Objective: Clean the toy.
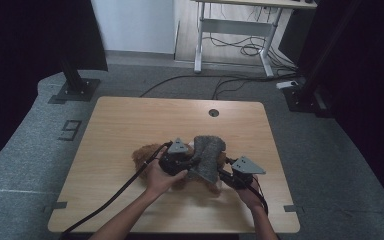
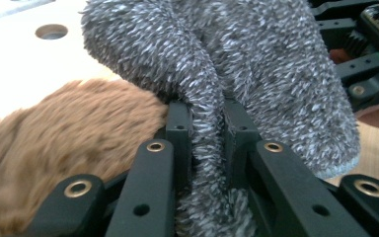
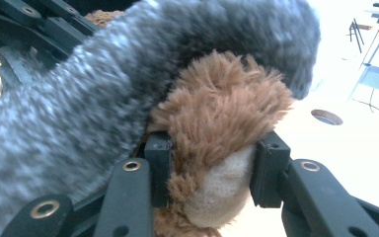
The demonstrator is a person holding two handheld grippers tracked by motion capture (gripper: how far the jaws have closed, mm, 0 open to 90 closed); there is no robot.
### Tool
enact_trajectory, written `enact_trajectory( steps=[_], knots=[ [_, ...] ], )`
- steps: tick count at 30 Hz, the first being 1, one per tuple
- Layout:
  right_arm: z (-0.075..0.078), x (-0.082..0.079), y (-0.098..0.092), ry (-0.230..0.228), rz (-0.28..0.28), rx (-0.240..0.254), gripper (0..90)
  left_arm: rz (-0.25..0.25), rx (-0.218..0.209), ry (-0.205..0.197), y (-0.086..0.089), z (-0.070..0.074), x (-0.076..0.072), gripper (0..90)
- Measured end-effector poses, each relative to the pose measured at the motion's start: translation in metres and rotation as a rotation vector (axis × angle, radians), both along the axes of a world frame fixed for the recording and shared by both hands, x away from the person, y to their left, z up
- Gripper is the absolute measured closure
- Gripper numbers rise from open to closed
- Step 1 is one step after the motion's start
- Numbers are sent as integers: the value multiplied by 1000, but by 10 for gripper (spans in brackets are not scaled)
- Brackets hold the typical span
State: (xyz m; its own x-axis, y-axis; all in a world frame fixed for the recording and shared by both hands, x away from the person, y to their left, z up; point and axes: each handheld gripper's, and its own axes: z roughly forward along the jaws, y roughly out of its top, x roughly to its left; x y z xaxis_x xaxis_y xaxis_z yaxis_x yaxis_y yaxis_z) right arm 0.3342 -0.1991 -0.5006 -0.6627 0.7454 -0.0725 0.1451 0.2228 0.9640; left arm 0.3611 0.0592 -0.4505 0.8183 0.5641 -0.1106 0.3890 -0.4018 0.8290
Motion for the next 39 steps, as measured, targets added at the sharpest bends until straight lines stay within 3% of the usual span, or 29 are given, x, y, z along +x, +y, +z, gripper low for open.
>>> enact_trajectory(
  steps=[4,9,16,28,39],
  knots=[
    [0,0,0,-2,3,-1,604,29,-9,-4,17,2,0,770],
    [-1,1,-2,-5,13,3,605,103,-14,-20,51,3,0,771],
    [-3,2,-3,-9,8,8,605,178,-75,7,92,2,8,768],
    [-4,2,-3,-23,9,9,603,294,-145,7,147,8,14,764],
    [-5,3,-4,-27,7,8,602,403,-162,69,187,-13,27,760]
  ],
)
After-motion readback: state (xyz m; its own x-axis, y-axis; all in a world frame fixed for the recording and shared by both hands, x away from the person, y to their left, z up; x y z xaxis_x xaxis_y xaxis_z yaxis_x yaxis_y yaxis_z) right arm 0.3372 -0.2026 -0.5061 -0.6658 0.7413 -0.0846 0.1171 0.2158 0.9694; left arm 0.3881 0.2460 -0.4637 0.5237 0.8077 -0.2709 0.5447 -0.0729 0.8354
